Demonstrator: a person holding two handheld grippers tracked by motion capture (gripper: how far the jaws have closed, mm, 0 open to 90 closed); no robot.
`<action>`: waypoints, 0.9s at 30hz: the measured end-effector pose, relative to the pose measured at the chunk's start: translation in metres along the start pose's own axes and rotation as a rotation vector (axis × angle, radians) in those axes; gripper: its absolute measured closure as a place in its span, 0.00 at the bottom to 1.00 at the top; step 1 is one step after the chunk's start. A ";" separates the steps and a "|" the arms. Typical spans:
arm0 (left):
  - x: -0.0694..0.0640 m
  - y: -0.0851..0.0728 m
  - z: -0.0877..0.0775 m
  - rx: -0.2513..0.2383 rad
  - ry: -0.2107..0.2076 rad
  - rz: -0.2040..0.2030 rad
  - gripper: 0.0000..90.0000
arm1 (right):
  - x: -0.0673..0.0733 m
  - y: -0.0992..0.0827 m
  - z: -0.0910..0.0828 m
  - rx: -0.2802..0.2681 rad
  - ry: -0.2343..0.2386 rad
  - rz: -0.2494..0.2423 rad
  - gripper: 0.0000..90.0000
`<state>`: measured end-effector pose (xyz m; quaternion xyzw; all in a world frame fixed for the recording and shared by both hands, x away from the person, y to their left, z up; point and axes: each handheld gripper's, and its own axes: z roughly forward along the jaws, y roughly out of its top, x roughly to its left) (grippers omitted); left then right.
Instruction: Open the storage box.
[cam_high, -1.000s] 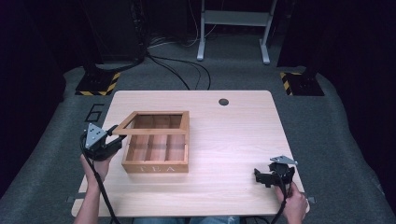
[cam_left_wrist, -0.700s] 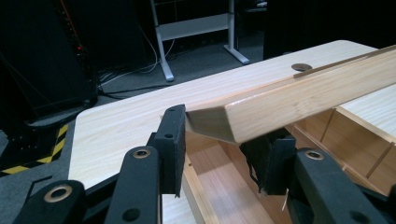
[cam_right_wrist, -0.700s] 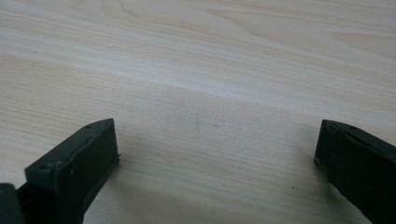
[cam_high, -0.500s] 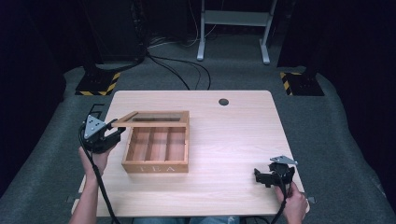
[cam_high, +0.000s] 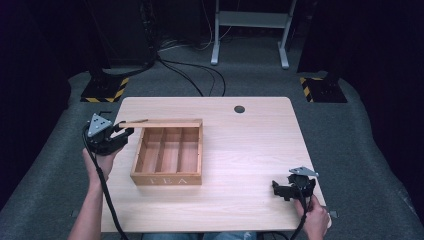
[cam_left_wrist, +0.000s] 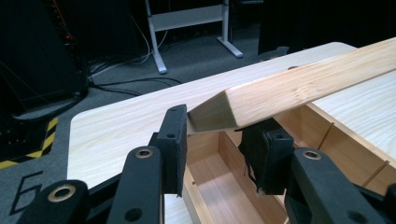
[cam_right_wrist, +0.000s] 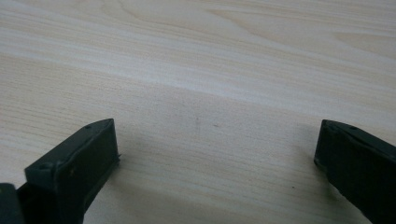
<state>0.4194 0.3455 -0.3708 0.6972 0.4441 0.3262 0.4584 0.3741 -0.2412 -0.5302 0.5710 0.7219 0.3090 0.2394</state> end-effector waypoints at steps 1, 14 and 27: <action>0.001 0.002 0.000 0.006 -0.004 0.000 0.68 | 0.000 0.000 0.000 0.000 -0.001 0.001 0.00; 0.012 0.021 0.008 0.029 -0.032 -0.018 0.68 | 0.000 0.000 0.000 0.000 0.000 0.000 0.00; 0.014 0.026 0.011 0.029 -0.029 -0.021 0.69 | 0.000 0.000 0.000 -0.001 0.000 0.002 0.00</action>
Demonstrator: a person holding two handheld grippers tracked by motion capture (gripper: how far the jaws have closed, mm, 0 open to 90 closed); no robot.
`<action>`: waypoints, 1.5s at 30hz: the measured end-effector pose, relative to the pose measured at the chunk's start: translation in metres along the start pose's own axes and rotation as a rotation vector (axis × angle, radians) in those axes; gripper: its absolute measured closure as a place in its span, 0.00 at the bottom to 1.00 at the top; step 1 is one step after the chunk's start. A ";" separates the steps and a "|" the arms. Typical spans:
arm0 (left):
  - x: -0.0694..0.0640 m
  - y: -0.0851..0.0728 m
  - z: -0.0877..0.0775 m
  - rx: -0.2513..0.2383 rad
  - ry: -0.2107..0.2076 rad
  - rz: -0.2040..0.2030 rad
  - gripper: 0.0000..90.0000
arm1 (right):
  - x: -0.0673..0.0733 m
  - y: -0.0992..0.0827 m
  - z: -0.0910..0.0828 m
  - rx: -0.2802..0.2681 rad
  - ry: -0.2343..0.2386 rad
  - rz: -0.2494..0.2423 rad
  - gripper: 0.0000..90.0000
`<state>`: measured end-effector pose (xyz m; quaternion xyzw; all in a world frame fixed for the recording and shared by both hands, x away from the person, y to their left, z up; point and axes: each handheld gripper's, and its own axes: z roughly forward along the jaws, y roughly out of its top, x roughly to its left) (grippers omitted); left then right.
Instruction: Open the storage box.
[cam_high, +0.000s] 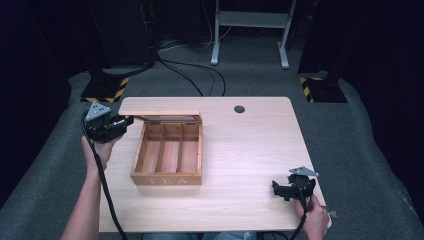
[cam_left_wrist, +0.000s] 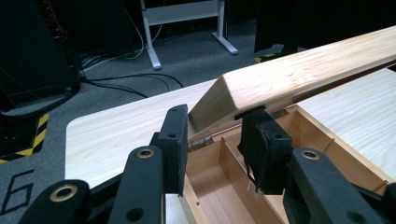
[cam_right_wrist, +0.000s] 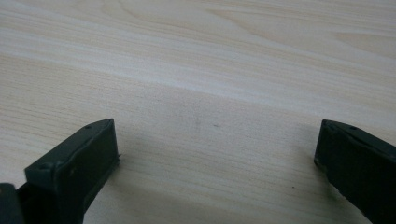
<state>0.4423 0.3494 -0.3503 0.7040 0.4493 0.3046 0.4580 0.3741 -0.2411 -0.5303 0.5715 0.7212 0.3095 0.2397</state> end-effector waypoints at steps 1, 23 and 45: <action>0.000 0.000 0.000 0.001 -0.001 0.001 0.69 | 0.000 0.000 0.000 0.000 0.000 -0.001 0.00; 0.000 -0.001 0.000 -0.005 -0.005 -0.001 0.68 | 0.000 0.000 0.000 0.000 -0.001 -0.001 0.00; 0.000 -0.002 -0.001 -0.006 -0.005 0.003 0.68 | 0.000 0.000 0.000 0.002 0.001 -0.001 0.00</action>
